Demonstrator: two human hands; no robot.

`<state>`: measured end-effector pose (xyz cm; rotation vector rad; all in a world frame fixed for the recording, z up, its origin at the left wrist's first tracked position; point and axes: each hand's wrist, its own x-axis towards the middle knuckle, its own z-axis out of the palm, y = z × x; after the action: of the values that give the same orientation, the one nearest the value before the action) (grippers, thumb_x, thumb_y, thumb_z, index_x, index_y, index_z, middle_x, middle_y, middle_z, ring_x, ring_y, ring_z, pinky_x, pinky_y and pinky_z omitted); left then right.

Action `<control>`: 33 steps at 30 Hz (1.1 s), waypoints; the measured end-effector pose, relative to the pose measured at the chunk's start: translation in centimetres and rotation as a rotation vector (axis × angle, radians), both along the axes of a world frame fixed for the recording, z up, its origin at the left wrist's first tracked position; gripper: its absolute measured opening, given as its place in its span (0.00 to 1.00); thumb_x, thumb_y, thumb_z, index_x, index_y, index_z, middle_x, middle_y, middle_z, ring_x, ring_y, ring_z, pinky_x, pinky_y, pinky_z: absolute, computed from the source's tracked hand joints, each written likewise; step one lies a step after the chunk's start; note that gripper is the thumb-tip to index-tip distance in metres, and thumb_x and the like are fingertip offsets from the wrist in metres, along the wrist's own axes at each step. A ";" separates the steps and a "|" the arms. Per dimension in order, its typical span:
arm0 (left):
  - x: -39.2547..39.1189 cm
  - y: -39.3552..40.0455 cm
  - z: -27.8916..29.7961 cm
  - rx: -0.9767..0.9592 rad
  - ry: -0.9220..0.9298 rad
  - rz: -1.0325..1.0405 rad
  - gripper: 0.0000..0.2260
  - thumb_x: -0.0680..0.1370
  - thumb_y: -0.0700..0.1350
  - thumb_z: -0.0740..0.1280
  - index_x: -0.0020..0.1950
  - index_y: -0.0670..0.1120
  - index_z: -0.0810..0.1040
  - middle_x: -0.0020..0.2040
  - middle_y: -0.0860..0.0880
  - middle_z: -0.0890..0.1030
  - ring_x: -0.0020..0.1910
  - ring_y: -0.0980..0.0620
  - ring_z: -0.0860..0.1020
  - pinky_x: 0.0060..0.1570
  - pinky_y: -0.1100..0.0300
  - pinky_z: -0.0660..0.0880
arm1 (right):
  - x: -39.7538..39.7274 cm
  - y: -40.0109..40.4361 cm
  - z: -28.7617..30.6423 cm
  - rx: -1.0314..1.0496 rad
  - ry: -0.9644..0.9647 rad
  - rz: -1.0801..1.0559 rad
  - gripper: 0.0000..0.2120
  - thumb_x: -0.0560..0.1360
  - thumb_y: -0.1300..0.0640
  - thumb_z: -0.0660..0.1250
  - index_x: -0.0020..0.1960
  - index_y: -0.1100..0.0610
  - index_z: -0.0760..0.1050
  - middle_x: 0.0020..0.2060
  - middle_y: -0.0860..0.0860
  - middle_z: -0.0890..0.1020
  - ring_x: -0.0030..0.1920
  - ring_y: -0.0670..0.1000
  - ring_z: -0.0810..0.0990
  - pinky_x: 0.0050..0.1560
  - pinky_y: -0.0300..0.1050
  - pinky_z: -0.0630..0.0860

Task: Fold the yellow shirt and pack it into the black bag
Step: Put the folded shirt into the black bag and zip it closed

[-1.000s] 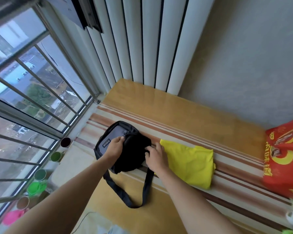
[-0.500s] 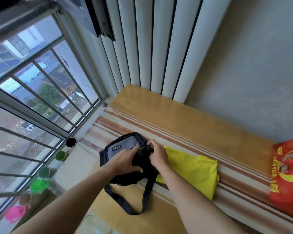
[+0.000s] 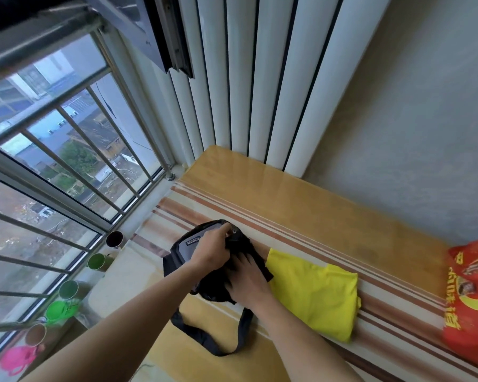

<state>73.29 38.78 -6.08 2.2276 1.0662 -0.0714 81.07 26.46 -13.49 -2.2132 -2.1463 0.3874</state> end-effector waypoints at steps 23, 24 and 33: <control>1.9 -4.0 -5.3 -0.249 0.148 0.056 0.19 0.71 0.44 0.73 0.56 0.45 0.68 0.51 0.45 0.77 0.45 0.47 0.76 0.41 0.51 0.75 | 11.4 -10.4 0.8 0.151 0.058 -1.101 0.18 0.70 0.56 0.71 0.56 0.62 0.71 0.54 0.61 0.73 0.55 0.64 0.73 0.49 0.57 0.75; 2.1 -4.8 -5.6 -0.220 0.173 0.072 0.19 0.71 0.45 0.72 0.56 0.45 0.66 0.54 0.43 0.75 0.47 0.44 0.76 0.43 0.48 0.75 | 12.1 -12.0 0.4 0.059 0.120 -1.248 0.23 0.70 0.53 0.73 0.59 0.64 0.71 0.56 0.63 0.73 0.57 0.65 0.73 0.51 0.58 0.74; 6.9 -14.6 -6.7 0.371 -0.061 -0.526 0.18 0.67 0.43 0.65 0.56 0.50 0.75 0.53 0.49 0.73 0.52 0.44 0.74 0.46 0.50 0.72 | 13.1 -17.8 -1.0 -0.127 0.494 -1.587 0.45 0.66 0.37 0.76 0.67 0.67 0.63 0.62 0.65 0.76 0.60 0.66 0.78 0.51 0.55 0.76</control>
<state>80.21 24.21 -12.78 2.7781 0.4606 -0.0314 94.17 8.67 -14.45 -2.6103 0.1341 0.7422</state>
